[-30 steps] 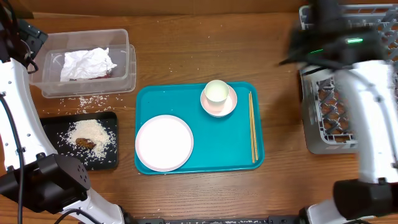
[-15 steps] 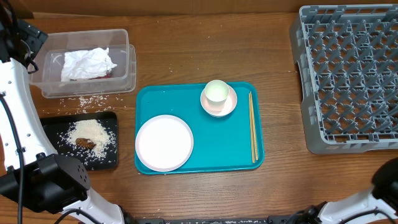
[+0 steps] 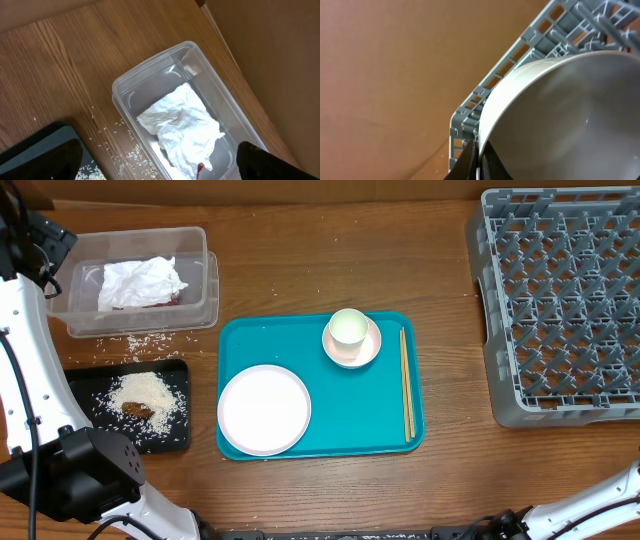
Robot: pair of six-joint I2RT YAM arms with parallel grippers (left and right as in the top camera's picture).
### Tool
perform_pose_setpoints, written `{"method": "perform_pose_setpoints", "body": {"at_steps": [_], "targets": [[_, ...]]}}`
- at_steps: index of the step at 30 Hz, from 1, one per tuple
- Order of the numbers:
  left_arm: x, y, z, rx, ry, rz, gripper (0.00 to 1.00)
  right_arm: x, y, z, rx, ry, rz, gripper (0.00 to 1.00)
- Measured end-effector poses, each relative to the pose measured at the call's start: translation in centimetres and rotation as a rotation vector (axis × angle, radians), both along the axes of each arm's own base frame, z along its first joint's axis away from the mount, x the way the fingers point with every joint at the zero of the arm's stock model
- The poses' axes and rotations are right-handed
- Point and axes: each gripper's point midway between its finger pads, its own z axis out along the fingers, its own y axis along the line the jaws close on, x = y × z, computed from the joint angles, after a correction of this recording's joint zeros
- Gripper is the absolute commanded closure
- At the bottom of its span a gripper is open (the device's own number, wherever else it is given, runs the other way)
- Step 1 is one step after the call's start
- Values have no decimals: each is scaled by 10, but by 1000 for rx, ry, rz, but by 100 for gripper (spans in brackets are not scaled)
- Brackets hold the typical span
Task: Sort waste into correct bins and load items into the dishwasher
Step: 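Release the bowl in the rack and withdraw the right gripper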
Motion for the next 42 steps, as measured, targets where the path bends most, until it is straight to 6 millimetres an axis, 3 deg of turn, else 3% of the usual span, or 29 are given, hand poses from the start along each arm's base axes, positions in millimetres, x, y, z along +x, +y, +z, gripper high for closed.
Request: {"method": "perform_pose_setpoints", "body": {"at_steps": [9,14,22,28,32,36,38,39,42], "targets": [[0,0,0,0,0,0,0,1,-5,-49,113,26,34,96],[0,0,0,0,0,0,0,-19,-18,-56,164,57,-13,96],[0,0,0,0,0,0,0,-47,-31,-67,267,120,-82,78],[0,0,0,0,0,0,0,-67,-37,-83,306,262,-198,75],[0,0,0,0,0,0,0,-79,-42,-58,218,326,-292,72],[0,0,0,0,0,0,0,-90,-41,0,87,299,-370,67],[0,0,0,0,0,0,0,-93,-37,30,26,265,-394,58],[0,0,0,0,0,0,0,-93,-35,42,-2,250,-401,58],[0,0,0,0,0,0,0,-86,-30,48,-48,268,-421,60]]}}
